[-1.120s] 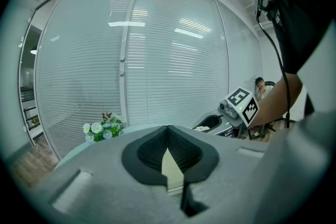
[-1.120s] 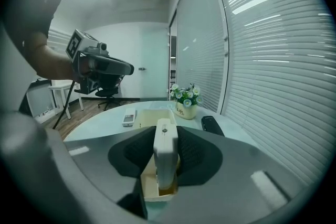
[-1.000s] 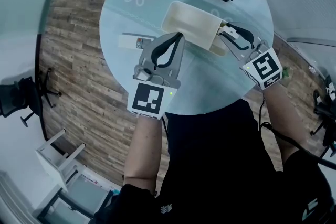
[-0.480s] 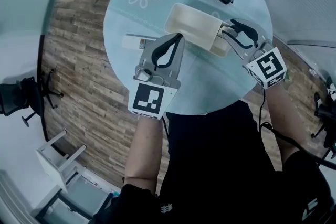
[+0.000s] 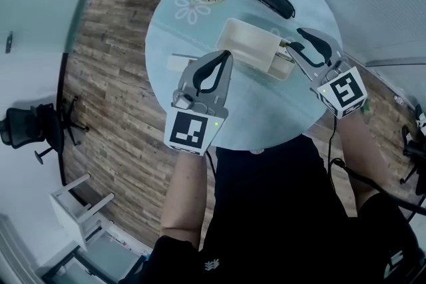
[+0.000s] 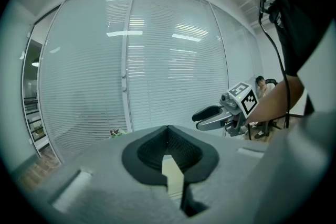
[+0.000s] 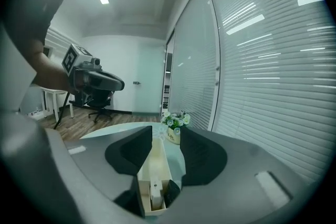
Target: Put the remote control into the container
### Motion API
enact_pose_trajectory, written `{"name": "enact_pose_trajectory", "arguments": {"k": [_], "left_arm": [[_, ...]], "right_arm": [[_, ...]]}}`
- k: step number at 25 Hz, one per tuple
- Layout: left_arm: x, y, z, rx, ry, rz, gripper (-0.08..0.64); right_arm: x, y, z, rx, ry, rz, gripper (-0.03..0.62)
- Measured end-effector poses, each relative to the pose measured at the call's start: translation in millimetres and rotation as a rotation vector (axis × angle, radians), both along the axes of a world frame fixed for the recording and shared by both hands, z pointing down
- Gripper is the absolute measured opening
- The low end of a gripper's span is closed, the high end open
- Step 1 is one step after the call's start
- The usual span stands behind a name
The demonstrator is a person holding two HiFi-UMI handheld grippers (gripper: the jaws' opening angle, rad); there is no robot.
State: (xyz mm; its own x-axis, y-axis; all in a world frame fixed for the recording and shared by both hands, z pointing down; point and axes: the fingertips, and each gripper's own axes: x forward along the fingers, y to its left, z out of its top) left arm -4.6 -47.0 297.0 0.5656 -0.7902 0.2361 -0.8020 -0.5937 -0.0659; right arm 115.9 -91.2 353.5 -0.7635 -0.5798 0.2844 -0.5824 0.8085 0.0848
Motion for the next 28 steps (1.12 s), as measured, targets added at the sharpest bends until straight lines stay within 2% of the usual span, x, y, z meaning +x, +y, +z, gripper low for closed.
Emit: {"name": "enact_pose_trajectory", "arguments": {"k": [7, 10, 12, 18, 28], "left_arm": [[-8.4, 12.0, -25.7, 0.027, 0.028, 0.015, 0.0], [-26.3, 13.0, -32.7, 0.034, 0.058, -0.003, 0.0], [-44.5, 12.9, -35.3, 0.042, 0.048, -0.02, 0.0], [-103.6, 11.7, -43.3, 0.053, -0.004, -0.021, 0.0], [-178.5, -1.8, -43.2, 0.041, -0.022, 0.068, 0.0]], "right_arm": [[2.3, 7.5, -34.4, 0.039, -0.022, 0.026, 0.172], [-1.8, 14.4, -44.5, 0.024, -0.063, 0.045, 0.172], [-8.4, 20.0, -47.5, 0.006, -0.102, 0.055, 0.172], [-48.3, 32.5, -63.5, 0.008, -0.14, 0.059, 0.172], [-125.8, 39.4, -90.6, 0.043, -0.149, 0.09, 0.172]]}}
